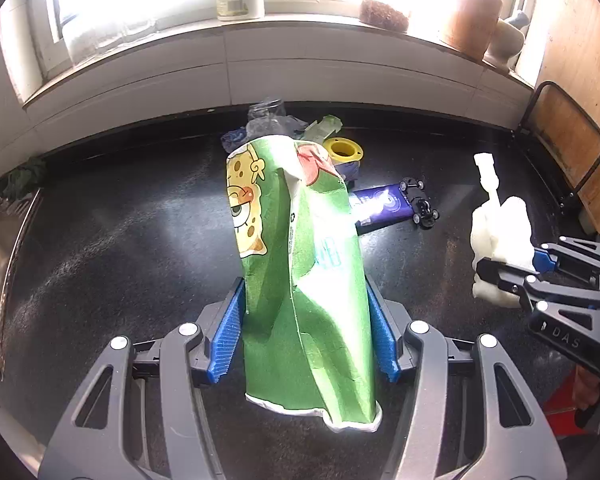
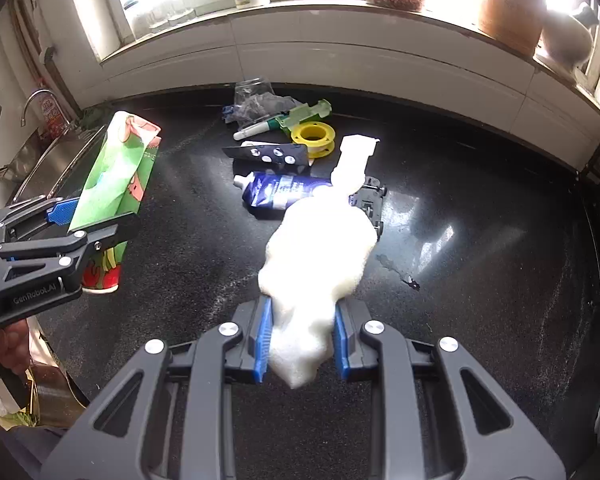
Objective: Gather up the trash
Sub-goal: 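Grasp the green snack wrapper with the left tool while the right tool grasps the white foam, then carry the wrapper and foam with both tools over to the black trash bin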
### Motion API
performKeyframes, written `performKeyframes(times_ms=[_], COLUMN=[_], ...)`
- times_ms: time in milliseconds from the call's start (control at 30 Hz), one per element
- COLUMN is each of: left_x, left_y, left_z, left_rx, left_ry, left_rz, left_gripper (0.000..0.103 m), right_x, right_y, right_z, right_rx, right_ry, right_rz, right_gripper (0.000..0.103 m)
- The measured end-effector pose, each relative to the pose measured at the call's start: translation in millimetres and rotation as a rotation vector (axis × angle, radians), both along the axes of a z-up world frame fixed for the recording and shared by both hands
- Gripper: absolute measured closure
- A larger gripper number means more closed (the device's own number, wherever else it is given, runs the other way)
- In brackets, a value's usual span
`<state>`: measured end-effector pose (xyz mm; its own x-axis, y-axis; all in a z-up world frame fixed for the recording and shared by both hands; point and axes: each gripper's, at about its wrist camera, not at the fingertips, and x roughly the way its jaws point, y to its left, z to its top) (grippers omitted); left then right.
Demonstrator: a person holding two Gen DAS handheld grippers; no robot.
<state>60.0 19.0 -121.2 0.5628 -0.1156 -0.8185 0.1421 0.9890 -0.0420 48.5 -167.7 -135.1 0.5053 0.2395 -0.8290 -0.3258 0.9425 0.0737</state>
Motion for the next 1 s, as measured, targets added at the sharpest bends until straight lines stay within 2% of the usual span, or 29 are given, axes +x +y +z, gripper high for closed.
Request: performKeyframes(times_ms=[300,600,833,1000], left_x=[-79,-175,-249,-293], left_y=[80,165,217,247], left_z=[25,42,44,39], left_rx=[0.042,0.075,0.093,0.09], left_ry=[-0.04,-0.073,-0.083,-0.075], left_rz=[0.184,0.466,0.668,0.792], left_gripper=[0.047,0.047,0.047,0.047], right_x=[-26,-63,-111,-145], right_y=[84,202,288,338], right_z=[29,57,65,64], right_rx=[0.049,0.094,0.112,0.131], right_ry=[-0.039,-0.068,-0.069,-0.034], right_rz=[0.191,0.465,0.688,0.82], right_gripper=[0.077,0.077,0.077,0.077])
